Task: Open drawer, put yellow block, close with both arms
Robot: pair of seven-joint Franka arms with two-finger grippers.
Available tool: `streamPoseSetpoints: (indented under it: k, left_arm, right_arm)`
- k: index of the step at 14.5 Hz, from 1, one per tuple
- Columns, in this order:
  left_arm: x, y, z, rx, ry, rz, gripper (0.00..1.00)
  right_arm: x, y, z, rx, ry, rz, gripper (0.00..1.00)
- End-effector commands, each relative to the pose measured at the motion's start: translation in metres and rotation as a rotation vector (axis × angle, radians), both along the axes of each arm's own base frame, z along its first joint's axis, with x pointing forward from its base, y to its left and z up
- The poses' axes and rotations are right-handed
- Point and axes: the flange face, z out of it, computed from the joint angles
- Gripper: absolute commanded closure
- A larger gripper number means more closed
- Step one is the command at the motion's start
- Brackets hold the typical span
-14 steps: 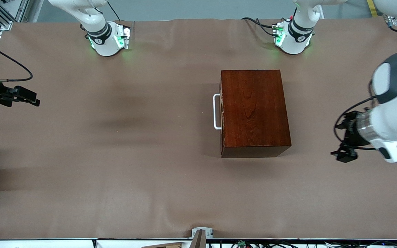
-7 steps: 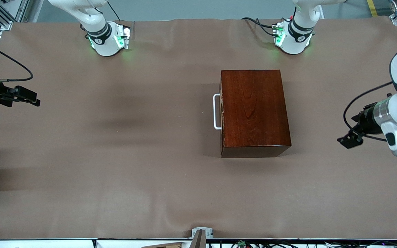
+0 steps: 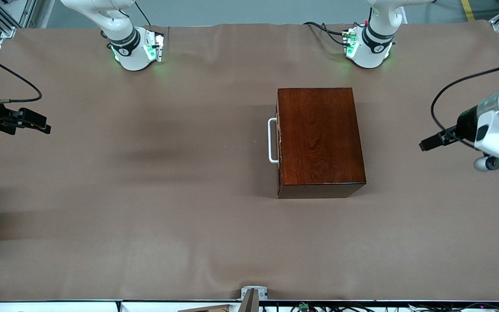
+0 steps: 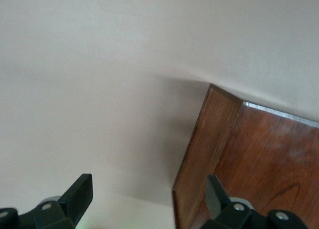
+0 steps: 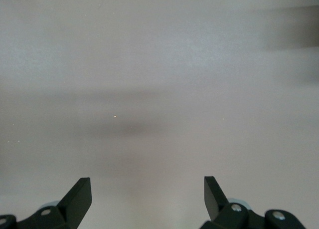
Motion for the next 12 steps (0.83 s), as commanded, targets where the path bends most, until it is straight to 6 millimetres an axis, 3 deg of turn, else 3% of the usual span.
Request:
streamPoseSetpoints:
  k: [1,5,9,11,12]
  left_arm:
    - [-0.017,0.003,0.009,-0.031,-0.008,-0.136,0.0]
    - [-0.028,-0.004,0.033,-0.017,-0.047,-0.246,0.0]
    - [-0.042,0.006,0.061,-0.012,-0.093,-0.346,0.0]
    - [-0.043,0.02,0.061,-0.003,-0.082,-0.351,0.0]
    - [-0.044,0.017,0.061,-0.005,-0.066,-0.342,0.0]
  right_arm:
    - [-0.004,0.001,0.008,-0.011,-0.007,-0.006,0.0]
    - [-0.004,0.001,0.009,-0.011,-0.01,-0.006,0.0]
    - [-0.004,0.001,0.01,-0.011,-0.013,-0.006,0.0]
    - [-0.004,0.001,0.01,-0.011,-0.013,-0.006,0.0]
    - [-0.004,0.0,0.01,-0.011,-0.013,-0.007,0.0]
